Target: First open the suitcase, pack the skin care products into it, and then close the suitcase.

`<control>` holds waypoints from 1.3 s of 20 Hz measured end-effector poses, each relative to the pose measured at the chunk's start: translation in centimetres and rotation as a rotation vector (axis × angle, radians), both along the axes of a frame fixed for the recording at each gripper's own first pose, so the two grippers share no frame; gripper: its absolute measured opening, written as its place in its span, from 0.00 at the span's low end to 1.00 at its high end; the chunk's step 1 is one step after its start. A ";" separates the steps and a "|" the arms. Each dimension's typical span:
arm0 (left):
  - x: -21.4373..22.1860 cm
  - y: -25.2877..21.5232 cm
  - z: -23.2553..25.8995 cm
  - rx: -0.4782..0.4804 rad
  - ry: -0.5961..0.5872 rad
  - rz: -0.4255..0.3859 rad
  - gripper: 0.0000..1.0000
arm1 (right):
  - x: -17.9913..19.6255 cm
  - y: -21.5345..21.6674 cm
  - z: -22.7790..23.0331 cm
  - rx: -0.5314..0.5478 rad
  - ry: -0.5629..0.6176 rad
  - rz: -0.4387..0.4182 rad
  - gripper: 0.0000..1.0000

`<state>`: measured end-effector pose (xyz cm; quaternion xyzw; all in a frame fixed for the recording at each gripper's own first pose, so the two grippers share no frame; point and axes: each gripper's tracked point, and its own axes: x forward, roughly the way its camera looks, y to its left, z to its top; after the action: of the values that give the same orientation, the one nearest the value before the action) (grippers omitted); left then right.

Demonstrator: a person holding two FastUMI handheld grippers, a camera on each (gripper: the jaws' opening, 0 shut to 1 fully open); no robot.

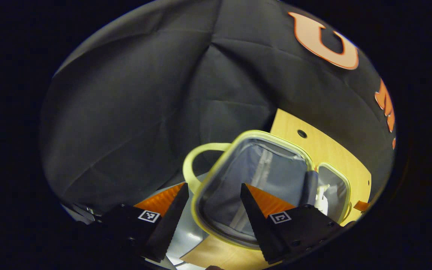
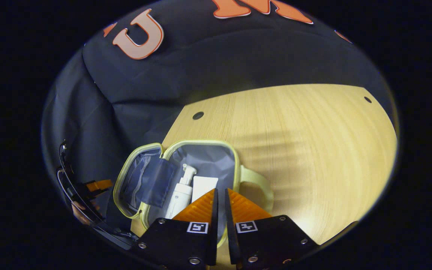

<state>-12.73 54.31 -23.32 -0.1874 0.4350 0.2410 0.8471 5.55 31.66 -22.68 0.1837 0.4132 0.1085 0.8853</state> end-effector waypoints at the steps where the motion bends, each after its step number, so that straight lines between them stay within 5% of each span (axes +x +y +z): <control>1: -0.1 1.2 -0.1 -0.008 -0.002 0.030 0.92 | 0.2 -1.2 0.6 -0.014 -0.020 -0.013 0.14; 4: 0.5 4.4 -0.4 -0.063 -0.046 0.116 0.97 | 0.7 -4.4 2.3 -0.046 -0.076 -0.055 0.25; 7: 1.6 6.6 -0.2 -0.158 -0.119 0.206 0.88 | 1.2 -6.6 3.8 -0.062 -0.134 -0.102 0.41; 9: 1.9 7.4 -1.3 -0.208 -0.148 0.267 0.93 | 1.7 -7.5 5.1 -0.054 -0.186 -0.123 0.51; 14: 2.8 7.7 -3.4 -0.441 -0.231 0.422 0.93 | 2.1 -10.4 7.1 -0.099 -0.266 -0.172 0.77; 18: 2.5 7.8 -4.8 -0.590 -0.238 0.507 0.93 | 2.1 -13.8 9.1 -0.169 -0.336 -0.238 0.89; 20: 2.8 7.4 -5.6 -0.604 -0.213 0.497 0.78 | 2.1 -15.1 9.9 -0.184 -0.351 -0.268 0.89; 22: 1.9 7.8 -5.7 -0.568 -0.177 0.516 0.74 | 1.9 -16.6 10.6 -0.197 -0.367 -0.298 0.89; 24: 1.9 7.5 -5.5 -0.589 -0.175 0.516 0.38 | 1.6 -18.0 11.3 -0.213 -0.381 -0.322 0.89; 26: 0.9 8.0 -4.0 -0.582 -0.147 0.502 0.38 | 1.2 -19.3 11.9 -0.234 -0.396 -0.344 0.90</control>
<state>-11.86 62.32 -27.36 -0.5374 0.3638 0.2932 0.7021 6.77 12.36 -10.79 0.1231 0.2049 -0.0579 0.9693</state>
